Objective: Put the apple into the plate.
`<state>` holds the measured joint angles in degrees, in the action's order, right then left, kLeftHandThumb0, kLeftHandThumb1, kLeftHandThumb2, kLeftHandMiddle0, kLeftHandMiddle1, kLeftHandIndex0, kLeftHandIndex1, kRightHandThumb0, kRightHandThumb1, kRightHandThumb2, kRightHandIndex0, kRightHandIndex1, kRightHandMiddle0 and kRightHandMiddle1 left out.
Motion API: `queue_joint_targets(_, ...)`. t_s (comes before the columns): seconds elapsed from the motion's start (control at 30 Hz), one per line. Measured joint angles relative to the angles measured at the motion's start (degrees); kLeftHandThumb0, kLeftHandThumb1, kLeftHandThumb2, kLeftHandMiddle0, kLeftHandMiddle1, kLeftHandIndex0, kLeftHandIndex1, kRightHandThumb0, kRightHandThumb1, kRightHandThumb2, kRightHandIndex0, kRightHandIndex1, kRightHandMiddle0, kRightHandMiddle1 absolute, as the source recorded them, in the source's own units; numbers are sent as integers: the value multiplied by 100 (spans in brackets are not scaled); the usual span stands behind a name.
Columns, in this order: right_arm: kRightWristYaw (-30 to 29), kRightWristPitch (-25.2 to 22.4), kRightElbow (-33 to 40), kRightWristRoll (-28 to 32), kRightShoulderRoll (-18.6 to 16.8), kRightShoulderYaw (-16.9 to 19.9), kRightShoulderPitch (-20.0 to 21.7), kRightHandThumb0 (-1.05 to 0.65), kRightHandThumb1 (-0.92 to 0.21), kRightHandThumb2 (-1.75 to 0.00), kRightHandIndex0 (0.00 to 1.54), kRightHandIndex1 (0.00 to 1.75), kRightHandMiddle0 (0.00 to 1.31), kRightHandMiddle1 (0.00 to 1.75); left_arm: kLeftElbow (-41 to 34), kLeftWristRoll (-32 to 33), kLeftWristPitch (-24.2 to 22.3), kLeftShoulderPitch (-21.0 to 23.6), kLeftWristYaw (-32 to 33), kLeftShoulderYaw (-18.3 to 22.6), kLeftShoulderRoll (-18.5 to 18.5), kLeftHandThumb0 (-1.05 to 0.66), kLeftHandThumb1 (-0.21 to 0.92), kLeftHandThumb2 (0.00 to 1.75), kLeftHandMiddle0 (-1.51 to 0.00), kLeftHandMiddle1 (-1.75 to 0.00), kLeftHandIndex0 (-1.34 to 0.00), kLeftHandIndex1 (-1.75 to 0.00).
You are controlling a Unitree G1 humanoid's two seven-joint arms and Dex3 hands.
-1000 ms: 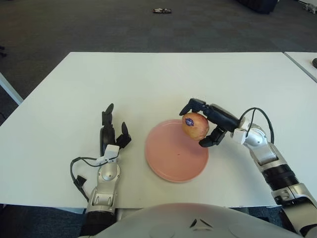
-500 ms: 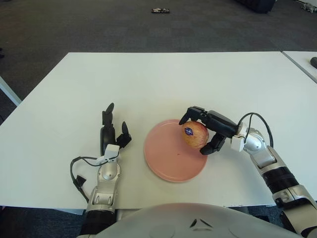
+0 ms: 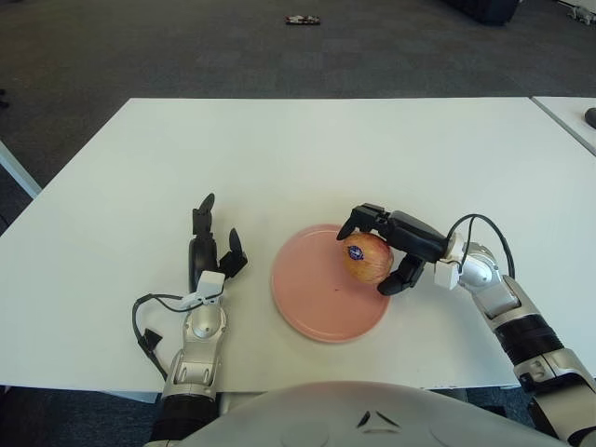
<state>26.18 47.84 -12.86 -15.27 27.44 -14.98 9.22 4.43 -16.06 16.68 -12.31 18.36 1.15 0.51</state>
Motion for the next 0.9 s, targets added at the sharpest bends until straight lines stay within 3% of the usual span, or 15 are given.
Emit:
queue_joint_targets(0.47,-197,297,-255,-228,18,-1,2,-46,-34,-129,110,175,59,175,44,0,-1,79,2,-6,-31,-85,92,97,-22,-12,0,-60)
queue_joint_targets(0.57,-197,304,-261,-213,16,-8,3,-45,-40,-120,101,175,54,175,46,1,-5,80,1,-6,-37,-85,92,97,-22,-12,0,-60)
queue_joint_targets(0.63,-197,317,-278,-198,10,-12,8,-44,-44,-115,94,175,51,175,46,1,-8,81,1,-5,-40,-85,92,97,-22,-12,0,-60)
queue_joint_targets(0.8,-286,452,-368,-215,-19,-11,31,-40,-65,-88,45,175,36,175,55,2,-9,87,1,-5,-46,-85,92,97,-22,-12,0,-58)
queue_joint_targets(0.9,-465,569,-445,-323,-52,14,55,-69,-83,-60,21,162,12,169,70,1,-9,102,1,-5,-48,-85,92,97,-22,-12,0,-58)
